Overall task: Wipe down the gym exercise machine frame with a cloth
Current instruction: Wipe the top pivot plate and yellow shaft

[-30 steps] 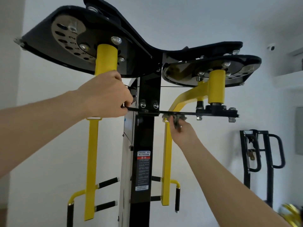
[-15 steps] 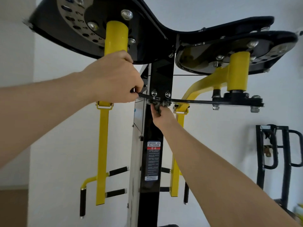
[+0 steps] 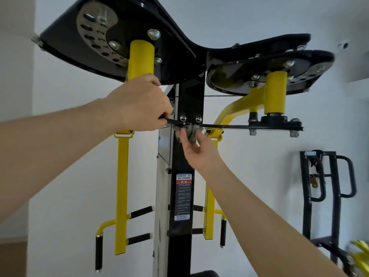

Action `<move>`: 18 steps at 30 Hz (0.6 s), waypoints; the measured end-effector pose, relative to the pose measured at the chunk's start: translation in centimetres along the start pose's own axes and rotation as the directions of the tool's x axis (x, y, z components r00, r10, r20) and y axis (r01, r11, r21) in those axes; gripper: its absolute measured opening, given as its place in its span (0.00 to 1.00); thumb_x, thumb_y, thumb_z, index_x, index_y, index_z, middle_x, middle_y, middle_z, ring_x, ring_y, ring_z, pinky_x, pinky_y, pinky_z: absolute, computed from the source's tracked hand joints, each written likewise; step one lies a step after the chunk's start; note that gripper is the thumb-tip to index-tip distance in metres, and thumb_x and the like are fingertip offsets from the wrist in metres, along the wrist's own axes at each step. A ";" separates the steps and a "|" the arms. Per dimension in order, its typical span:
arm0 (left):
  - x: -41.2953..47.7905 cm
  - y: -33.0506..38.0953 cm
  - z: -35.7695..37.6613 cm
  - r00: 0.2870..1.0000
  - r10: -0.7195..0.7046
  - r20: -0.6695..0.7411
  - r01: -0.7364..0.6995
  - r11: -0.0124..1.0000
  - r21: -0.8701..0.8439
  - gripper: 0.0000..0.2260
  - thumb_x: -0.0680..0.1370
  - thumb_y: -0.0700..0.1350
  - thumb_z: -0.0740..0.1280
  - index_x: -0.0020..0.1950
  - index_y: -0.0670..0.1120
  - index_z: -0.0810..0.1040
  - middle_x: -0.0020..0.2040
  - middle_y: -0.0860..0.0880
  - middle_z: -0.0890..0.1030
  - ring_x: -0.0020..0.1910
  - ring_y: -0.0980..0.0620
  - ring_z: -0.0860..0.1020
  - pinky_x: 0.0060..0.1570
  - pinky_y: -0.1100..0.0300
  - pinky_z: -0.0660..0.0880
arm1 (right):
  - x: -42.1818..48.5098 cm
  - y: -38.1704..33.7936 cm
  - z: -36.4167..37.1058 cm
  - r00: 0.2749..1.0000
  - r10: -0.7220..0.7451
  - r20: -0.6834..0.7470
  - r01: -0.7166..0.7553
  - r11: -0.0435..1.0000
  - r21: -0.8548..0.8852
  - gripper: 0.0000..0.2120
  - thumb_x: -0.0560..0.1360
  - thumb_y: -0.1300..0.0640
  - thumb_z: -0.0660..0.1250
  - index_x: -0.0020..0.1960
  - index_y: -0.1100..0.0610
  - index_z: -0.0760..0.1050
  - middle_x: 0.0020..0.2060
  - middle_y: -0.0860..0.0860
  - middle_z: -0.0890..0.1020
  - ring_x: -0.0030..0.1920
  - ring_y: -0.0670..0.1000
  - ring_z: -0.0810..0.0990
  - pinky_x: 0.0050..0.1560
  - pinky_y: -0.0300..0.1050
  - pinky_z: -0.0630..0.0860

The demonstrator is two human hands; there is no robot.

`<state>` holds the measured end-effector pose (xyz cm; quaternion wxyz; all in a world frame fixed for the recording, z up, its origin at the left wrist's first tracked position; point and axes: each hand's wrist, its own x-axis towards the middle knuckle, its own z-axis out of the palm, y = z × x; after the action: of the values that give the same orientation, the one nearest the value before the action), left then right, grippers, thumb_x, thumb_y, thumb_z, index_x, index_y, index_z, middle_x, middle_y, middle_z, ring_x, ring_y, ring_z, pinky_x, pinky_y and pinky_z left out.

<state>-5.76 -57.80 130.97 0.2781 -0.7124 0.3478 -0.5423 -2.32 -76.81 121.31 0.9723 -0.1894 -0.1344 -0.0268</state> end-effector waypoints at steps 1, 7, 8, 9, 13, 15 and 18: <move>-0.1 0.0 0.0 1.000 0.003 -0.005 -0.003 1.000 0.007 0.12 0.78 0.52 0.60 0.41 0.53 0.81 0.36 0.55 0.82 0.39 0.54 0.80 0.68 0.53 0.64 | -0.3 0.7 0.4 1.000 0.017 0.007 -0.018 1.000 0.014 0.10 0.81 0.62 0.66 0.60 0.65 0.77 0.60 0.64 0.81 0.61 0.62 0.82 0.47 0.52 0.85; -0.2 0.2 -0.2 1.000 -0.007 -0.024 0.007 1.000 0.027 0.15 0.75 0.52 0.54 0.39 0.53 0.80 0.34 0.54 0.81 0.39 0.53 0.80 0.67 0.53 0.65 | -0.8 3.8 2.1 0.989 0.138 0.051 -0.139 0.990 0.011 0.07 0.81 0.63 0.65 0.49 0.66 0.78 0.42 0.63 0.85 0.42 0.61 0.86 0.66 0.56 0.76; -0.2 0.3 -0.2 1.000 -0.005 -0.024 0.006 0.999 0.035 0.15 0.75 0.52 0.55 0.38 0.53 0.80 0.34 0.54 0.81 0.39 0.53 0.80 0.66 0.53 0.65 | -0.7 3.3 1.7 0.991 0.123 0.056 -0.124 0.992 0.004 0.06 0.81 0.62 0.65 0.50 0.66 0.78 0.48 0.64 0.84 0.46 0.61 0.86 0.66 0.57 0.76; -0.2 0.4 -0.2 1.000 -0.005 -0.021 0.006 0.999 0.046 0.14 0.76 0.52 0.56 0.38 0.53 0.79 0.35 0.54 0.81 0.39 0.53 0.80 0.66 0.53 0.65 | -0.9 2.6 1.4 0.992 0.107 0.061 -0.107 0.994 -0.011 0.06 0.81 0.62 0.65 0.53 0.66 0.78 0.55 0.64 0.82 0.53 0.62 0.84 0.66 0.57 0.76; 0.1 0.9 0.0 1.000 -0.018 0.015 0.017 0.994 0.112 0.12 0.77 0.53 0.58 0.41 0.53 0.79 0.36 0.55 0.80 0.41 0.53 0.80 0.67 0.53 0.64 | -0.6 -1.7 0.2 0.995 -0.078 -0.066 0.075 0.996 -0.046 0.09 0.82 0.60 0.64 0.58 0.65 0.76 0.61 0.64 0.78 0.67 0.60 0.76 0.66 0.47 0.76; 0.2 1.2 0.0 0.999 -0.037 0.019 0.034 0.989 0.143 0.12 0.78 0.53 0.57 0.42 0.53 0.78 0.38 0.54 0.80 0.41 0.53 0.80 0.66 0.52 0.64 | -0.2 -3.8 0.0 0.981 -0.134 -0.142 0.118 0.987 -0.112 0.17 0.80 0.53 0.66 0.63 0.64 0.75 0.67 0.61 0.76 0.68 0.57 0.76 0.56 0.37 0.80; 0.4 2.1 0.0 0.997 -0.058 0.048 0.051 0.988 0.148 0.12 0.79 0.52 0.56 0.43 0.52 0.77 0.39 0.53 0.80 0.42 0.51 0.79 0.60 0.53 0.67 | 0.8 -5.9 -0.8 0.956 -0.229 -0.182 0.207 0.969 -0.135 0.16 0.81 0.65 0.64 0.69 0.65 0.73 0.69 0.61 0.75 0.66 0.56 0.77 0.51 0.46 0.84</move>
<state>-6.08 -59.38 129.59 0.3238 -0.7131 0.2800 -0.5551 -1.99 -82.55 122.88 0.9593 -0.2255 -0.0560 -0.1602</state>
